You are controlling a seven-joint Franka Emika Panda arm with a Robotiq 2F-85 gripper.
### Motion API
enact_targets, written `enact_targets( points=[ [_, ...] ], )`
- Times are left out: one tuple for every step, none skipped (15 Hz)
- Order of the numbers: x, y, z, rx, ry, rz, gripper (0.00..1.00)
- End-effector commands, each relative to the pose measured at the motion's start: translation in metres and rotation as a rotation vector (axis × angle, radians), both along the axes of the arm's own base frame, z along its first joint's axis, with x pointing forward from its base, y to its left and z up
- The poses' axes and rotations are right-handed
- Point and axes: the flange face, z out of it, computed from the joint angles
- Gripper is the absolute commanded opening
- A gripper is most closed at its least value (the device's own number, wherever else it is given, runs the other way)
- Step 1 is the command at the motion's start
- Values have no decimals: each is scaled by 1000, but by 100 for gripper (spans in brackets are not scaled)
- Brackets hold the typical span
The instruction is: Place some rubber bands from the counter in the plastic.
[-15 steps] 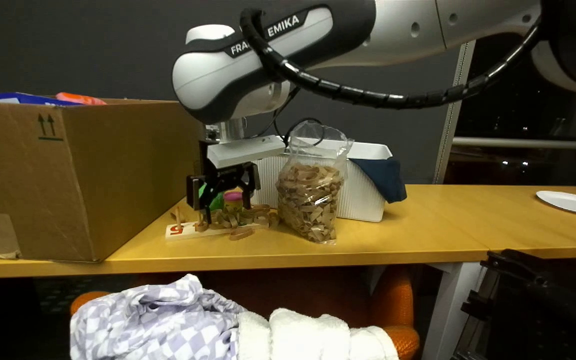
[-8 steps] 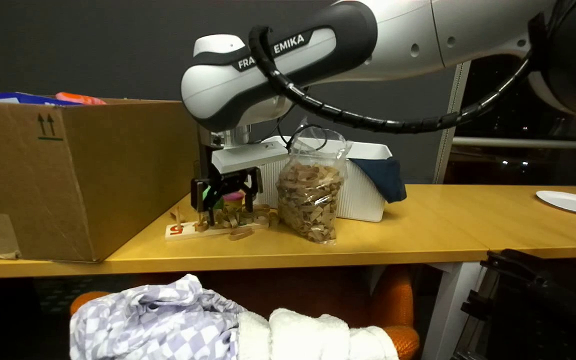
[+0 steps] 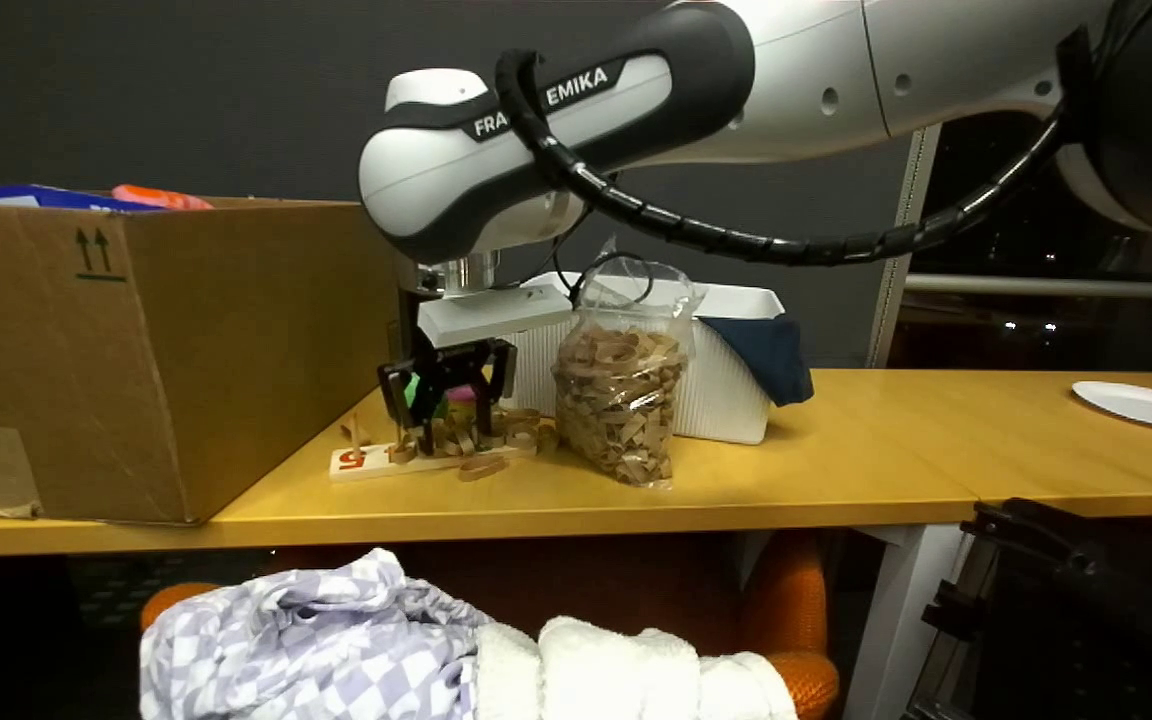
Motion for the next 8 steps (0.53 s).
enact_targets(
  points=[
    [2, 0, 2, 26, -18, -18, 40],
    [2, -1, 2, 27, -19, -19, 34],
    [3, -1, 1, 29, -21, -21, 25],
    [3, -2, 1, 32, -23, -21, 18],
    [3, -2, 0, 33, -22, -22, 10],
    [3, -3, 0, 33, -20, -24, 3],
    [3, -3, 0, 32, -20, -26, 0],
    [3, -3, 2, 31, -20, -29, 0]
  ],
)
